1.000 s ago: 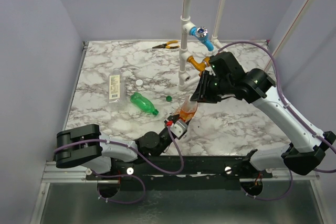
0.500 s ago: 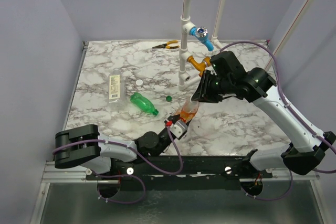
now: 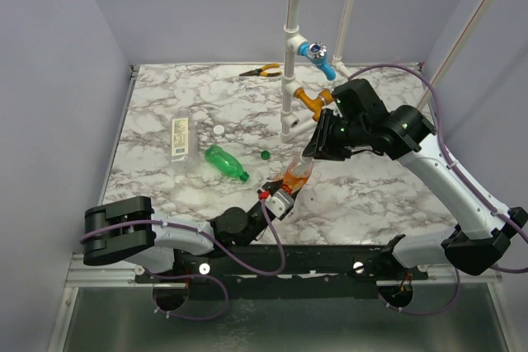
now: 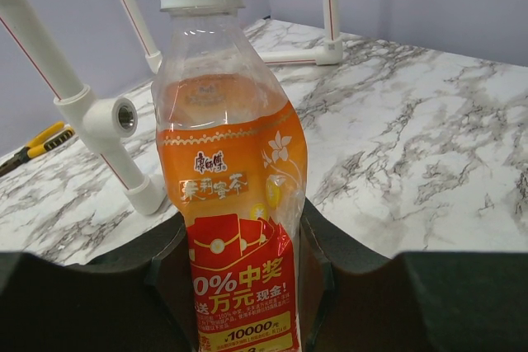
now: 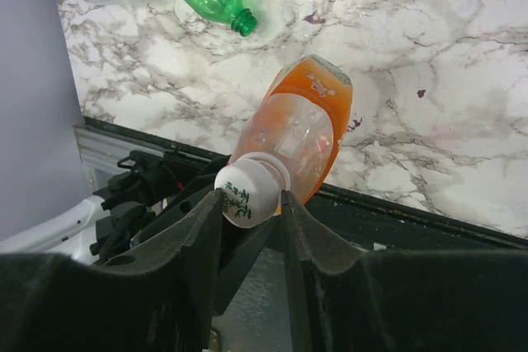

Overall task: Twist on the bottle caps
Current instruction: Screw the bottle cap onto the plastic bottle.

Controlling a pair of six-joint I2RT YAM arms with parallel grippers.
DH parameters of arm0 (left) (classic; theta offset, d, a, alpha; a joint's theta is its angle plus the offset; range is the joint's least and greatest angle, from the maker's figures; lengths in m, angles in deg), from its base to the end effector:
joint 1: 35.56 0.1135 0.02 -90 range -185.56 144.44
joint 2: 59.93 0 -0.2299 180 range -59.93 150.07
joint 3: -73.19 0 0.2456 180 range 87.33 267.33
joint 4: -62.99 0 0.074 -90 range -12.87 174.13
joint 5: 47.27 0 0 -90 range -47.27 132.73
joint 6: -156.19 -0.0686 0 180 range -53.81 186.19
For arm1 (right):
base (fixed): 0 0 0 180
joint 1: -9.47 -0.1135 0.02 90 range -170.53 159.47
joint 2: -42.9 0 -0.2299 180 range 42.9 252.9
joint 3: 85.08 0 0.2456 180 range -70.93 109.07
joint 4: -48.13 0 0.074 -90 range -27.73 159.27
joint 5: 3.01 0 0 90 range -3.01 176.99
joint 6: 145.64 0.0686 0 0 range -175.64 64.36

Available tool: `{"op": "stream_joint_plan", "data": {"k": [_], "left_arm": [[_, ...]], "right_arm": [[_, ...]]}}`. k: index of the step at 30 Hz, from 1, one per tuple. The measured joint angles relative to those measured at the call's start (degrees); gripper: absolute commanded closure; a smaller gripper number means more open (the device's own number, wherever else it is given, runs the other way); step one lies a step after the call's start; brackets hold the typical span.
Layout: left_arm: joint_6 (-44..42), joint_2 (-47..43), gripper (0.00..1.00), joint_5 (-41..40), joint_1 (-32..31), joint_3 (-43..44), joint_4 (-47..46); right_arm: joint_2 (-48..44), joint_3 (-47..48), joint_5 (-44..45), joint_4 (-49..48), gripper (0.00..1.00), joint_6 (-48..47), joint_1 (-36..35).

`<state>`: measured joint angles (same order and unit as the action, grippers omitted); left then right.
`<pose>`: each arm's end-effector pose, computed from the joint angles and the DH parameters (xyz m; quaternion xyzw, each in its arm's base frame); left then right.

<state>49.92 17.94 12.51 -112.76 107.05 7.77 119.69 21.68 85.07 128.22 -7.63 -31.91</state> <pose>0.0955 -0.2645 0.1935 0.3081 0.5666 -0.2357 0.7269 0.2023 0.1813 0.3506 0.0486 0.9387 0.2510 0.2313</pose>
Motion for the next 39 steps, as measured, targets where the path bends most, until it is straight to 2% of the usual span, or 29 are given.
{"op": "stream_joint_plan", "data": {"k": [22,39], "left_arm": [[-4.2,0.0,1.0,-3.5,-0.2,-0.9,-9.2],[-5.3,-0.6,1.0,-3.6,-0.2,-1.5,-10.2]], "right_arm": [[-0.3,0.1,-2.0,-6.1,0.65,2.4,0.2],[-0.6,0.1,-2.2,-6.3,0.64,3.1,0.2]]}}
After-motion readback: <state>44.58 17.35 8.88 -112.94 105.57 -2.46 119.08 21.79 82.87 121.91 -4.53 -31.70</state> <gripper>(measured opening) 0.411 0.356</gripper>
